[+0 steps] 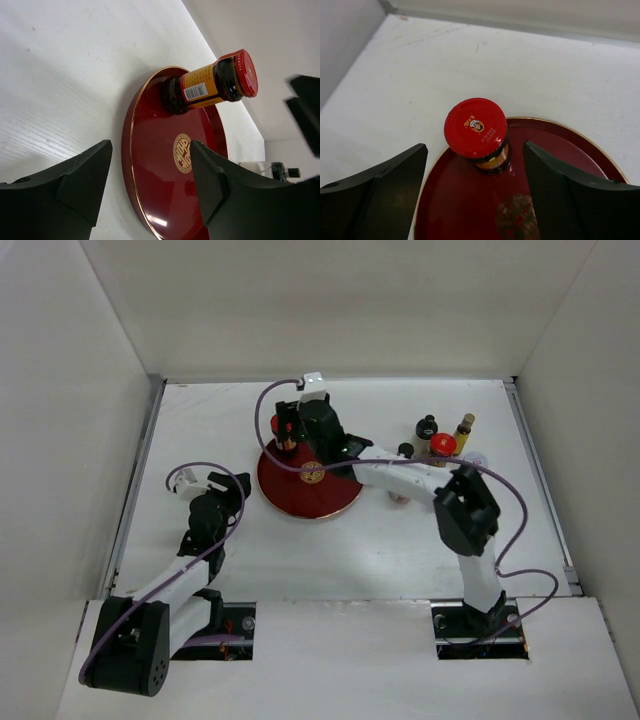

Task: Organize the condiment bottles

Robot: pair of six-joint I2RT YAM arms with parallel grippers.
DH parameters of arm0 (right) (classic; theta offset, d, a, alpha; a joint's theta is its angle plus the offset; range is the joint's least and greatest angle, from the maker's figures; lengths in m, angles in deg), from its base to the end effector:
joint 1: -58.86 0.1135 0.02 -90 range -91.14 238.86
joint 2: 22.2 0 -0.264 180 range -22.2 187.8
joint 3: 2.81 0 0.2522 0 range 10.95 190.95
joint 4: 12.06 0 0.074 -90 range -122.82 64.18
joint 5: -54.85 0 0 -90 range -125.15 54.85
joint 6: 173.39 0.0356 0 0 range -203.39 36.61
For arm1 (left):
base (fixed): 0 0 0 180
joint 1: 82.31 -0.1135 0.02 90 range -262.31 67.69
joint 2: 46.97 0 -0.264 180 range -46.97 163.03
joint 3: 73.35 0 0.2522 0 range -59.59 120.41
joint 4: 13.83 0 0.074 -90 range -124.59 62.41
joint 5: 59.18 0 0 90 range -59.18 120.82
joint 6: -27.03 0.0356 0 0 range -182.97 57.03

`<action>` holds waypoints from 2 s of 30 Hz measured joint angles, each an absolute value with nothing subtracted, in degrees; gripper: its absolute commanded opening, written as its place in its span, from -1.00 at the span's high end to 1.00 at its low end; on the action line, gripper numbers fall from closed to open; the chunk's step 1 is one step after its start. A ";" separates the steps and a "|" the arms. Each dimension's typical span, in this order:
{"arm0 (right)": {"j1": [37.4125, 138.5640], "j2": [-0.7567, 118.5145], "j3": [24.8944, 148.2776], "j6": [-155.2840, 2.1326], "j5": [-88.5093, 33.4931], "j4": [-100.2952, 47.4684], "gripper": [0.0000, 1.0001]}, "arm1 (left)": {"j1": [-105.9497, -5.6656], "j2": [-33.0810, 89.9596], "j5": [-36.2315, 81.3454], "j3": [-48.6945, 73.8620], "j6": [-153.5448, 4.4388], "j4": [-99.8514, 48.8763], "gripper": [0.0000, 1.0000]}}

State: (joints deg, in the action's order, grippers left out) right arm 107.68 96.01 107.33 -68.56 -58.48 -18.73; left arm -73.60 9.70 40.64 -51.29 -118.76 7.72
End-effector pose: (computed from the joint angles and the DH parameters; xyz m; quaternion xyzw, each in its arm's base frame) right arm 0.3383 0.3653 0.2836 -0.1086 0.7778 0.1793 0.5925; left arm 0.1875 -0.0226 0.1662 -0.3604 0.6939 -0.2741 0.5600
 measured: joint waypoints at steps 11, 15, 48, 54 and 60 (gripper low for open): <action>98.00 62.94 76.64 -65.68 -60.69 -12.87 -0.18 | -73.62 9.78 40.66 -51.31 -118.78 7.81 -0.23; 94.72 62.20 69.58 -64.69 -61.52 -16.17 -0.51 | -73.27 10.64 40.71 -51.31 -118.78 7.76 -0.23; 93.30 71.36 68.99 -65.68 -62.11 -20.26 0.13 | -72.88 10.64 40.69 -51.31 -118.78 7.78 -0.23; 96.07 75.01 79.31 -67.69 -62.79 -18.05 0.13 | -72.88 10.68 40.69 -51.31 -118.78 7.78 -0.24; 98.67 88.82 93.28 -68.52 -60.43 -14.68 0.11 | -72.92 10.86 40.64 -51.31 -118.78 7.78 -0.24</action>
State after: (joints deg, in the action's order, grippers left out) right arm 98.67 88.82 93.28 -68.52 -60.43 -14.68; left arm -72.92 10.86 40.64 -51.31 -118.78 7.78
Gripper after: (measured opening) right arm 0.524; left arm 0.618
